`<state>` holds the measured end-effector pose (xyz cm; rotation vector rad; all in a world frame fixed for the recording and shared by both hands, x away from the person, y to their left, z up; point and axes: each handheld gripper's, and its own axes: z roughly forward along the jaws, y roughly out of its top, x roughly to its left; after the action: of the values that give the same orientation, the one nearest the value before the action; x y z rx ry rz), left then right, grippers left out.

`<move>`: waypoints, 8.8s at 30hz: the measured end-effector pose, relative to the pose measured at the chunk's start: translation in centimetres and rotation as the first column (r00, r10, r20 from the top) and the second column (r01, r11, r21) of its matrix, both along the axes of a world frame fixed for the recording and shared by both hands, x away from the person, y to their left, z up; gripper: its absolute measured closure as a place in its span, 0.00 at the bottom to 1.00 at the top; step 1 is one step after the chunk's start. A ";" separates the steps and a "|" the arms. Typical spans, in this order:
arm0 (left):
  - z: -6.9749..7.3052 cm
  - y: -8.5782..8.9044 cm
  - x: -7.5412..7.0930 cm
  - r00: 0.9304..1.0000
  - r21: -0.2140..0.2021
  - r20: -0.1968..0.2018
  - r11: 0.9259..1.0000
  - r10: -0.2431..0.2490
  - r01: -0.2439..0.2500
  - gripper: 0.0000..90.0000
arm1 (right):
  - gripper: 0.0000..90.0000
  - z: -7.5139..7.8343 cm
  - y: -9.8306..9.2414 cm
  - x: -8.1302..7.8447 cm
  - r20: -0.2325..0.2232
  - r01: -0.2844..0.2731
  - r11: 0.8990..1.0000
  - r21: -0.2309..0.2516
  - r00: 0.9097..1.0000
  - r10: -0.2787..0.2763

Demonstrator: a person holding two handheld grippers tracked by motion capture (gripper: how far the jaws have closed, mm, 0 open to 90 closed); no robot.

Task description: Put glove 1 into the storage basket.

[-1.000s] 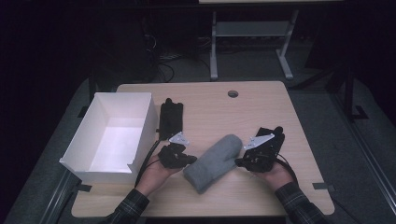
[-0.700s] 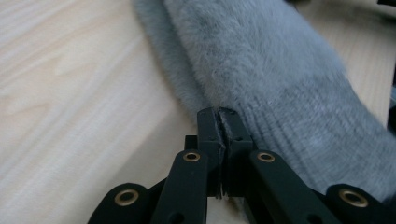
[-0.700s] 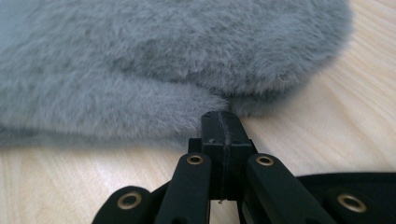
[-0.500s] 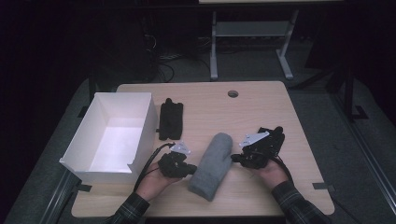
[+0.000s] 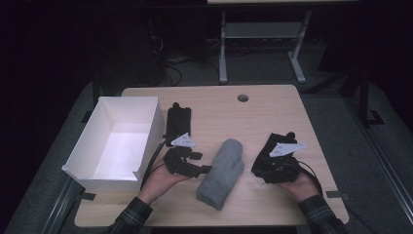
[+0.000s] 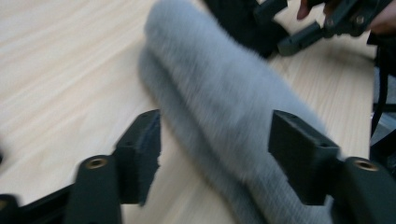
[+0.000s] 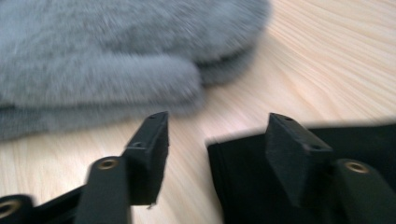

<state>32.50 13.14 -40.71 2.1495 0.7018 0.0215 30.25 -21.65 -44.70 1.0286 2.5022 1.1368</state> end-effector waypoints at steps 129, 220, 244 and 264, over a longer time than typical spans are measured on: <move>16.9 18.6 2.9 0.918 -0.081 0.139 0.928 0.371 -0.363 0.79 | 0.03 -3.6 -7.7 -2.2 0.026 0.210 0.975 -0.069 0.978 -0.208; 10.2 6.6 3.0 0.977 0.008 0.126 0.985 0.170 -0.173 0.15 | 0.03 -3.6 -8.0 -2.3 0.021 0.206 0.976 -0.067 0.978 -0.205; -0.4 -0.2 -1.0 0.992 0.147 0.124 0.989 -0.021 0.002 0.15 | 0.06 -3.4 -8.0 -2.3 0.015 0.194 0.978 -0.074 0.981 -0.194; -5.7 1.9 -1.5 0.992 0.189 0.126 0.981 0.009 -0.033 0.15 | 0.26 -2.0 -8.3 -2.5 0.015 0.187 0.981 -0.043 0.982 -0.187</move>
<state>31.02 14.99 -46.42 2.3007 0.6724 0.2416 27.72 -29.99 -46.65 1.2123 2.3521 1.0246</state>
